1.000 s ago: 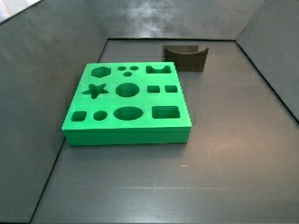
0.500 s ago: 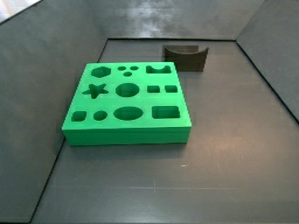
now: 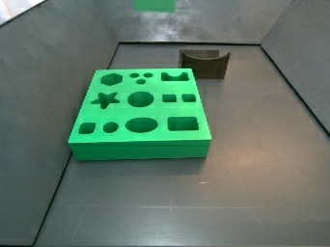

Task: Pick up the arch object. Move up. Place the arch object on the fixture. Regrasp the arch object. Rotate the arch object. Move to above the board. Insert the arch object.
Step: Insert the arch object.

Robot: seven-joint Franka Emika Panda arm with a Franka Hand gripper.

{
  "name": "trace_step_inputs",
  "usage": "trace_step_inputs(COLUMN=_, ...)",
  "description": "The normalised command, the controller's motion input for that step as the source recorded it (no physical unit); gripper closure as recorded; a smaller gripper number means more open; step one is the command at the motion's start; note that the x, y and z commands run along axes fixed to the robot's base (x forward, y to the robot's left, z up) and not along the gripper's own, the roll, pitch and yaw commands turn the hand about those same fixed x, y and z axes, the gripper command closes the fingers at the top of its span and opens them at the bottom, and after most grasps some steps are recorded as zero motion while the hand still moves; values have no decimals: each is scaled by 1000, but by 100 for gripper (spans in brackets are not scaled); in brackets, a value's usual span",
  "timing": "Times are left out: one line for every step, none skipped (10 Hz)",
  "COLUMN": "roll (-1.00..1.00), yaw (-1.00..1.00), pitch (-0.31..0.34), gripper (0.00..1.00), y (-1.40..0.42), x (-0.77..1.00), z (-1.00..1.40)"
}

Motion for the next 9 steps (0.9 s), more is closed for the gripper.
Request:
trace_step_inputs(roll=0, yaw=40, pitch=60, gripper=100, y=583, x=409, z=-1000)
trace_step_inputs(roll=43, yaw=289, pitch=0, gripper=100, y=429, x=326, z=-1000)
trace_step_inputs(roll=60, yaw=509, pitch=-51, gripper=100, y=377, x=229, z=-940)
trace_step_inputs(roll=79, yaw=594, pitch=-110, gripper=100, y=357, x=77, z=-897)
trace_step_inputs(roll=103, yaw=406, pitch=-133, gripper=100, y=300, x=0, z=-889)
trace_step_inputs(roll=0, yaw=103, pitch=-120, gripper=100, y=271, x=-54, z=-886)
trace_step_inputs(roll=0, yaw=63, pitch=-99, gripper=100, y=217, x=0, z=-940)
trace_step_inputs(roll=0, yaw=0, pitch=-64, gripper=100, y=169, x=20, z=-866)
trace_step_inputs(roll=0, yaw=0, pitch=-11, gripper=100, y=77, x=131, z=-626)
